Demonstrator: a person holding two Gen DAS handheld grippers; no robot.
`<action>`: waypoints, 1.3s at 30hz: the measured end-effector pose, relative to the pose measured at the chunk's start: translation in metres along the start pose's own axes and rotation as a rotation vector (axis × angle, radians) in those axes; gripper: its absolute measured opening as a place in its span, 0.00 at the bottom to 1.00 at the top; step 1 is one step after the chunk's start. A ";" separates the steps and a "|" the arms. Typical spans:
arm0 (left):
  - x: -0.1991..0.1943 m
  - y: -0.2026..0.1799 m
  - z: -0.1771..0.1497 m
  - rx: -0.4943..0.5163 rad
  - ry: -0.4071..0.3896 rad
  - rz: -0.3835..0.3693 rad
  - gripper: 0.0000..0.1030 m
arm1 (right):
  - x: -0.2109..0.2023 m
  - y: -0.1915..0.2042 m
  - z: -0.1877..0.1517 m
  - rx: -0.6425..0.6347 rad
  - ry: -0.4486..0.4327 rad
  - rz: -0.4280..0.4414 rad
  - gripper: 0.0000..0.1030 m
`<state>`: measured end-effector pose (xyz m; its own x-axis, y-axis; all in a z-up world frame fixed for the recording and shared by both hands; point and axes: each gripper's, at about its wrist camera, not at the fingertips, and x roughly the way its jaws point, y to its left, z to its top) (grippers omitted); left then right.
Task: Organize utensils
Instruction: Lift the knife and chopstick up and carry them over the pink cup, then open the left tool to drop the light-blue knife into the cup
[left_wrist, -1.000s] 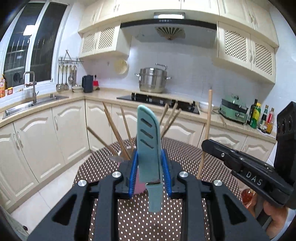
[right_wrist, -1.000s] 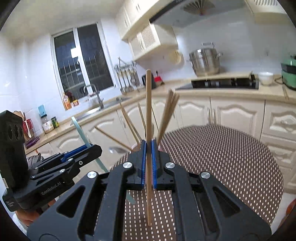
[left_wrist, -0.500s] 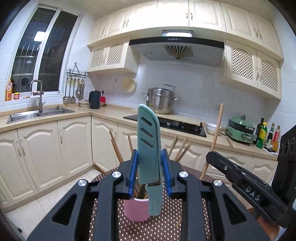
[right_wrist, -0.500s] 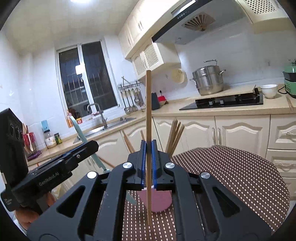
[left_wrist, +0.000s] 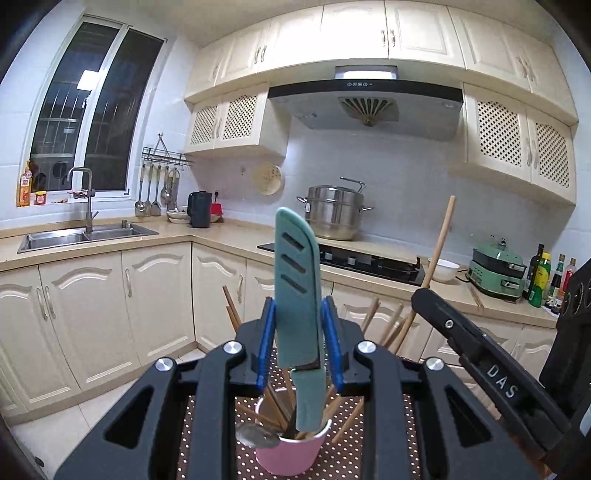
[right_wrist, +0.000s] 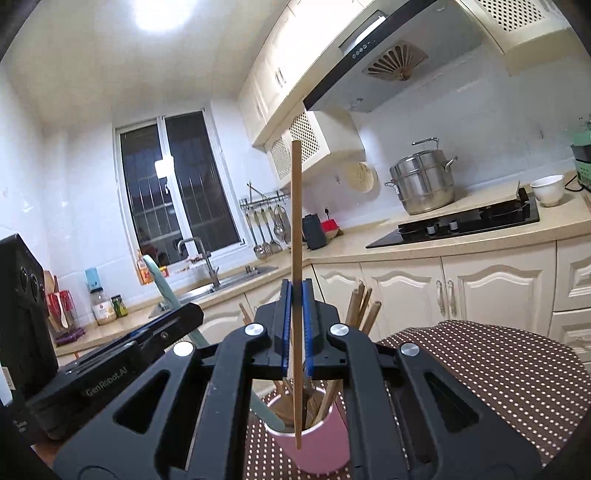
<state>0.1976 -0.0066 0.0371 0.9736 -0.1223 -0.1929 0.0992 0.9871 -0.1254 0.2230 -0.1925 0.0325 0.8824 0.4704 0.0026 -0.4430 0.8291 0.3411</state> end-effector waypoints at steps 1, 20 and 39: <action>0.004 0.001 0.000 -0.002 0.000 0.006 0.24 | 0.004 -0.001 -0.001 0.004 -0.001 0.002 0.06; 0.055 0.007 -0.024 0.005 0.153 0.042 0.24 | 0.028 -0.011 -0.011 0.034 0.027 0.010 0.06; 0.028 0.009 -0.018 0.044 0.116 0.060 0.44 | 0.031 0.002 -0.018 -0.009 0.056 -0.024 0.06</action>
<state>0.2223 -0.0026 0.0126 0.9478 -0.0717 -0.3106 0.0531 0.9963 -0.0676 0.2473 -0.1711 0.0165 0.8828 0.4660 -0.0588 -0.4231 0.8433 0.3316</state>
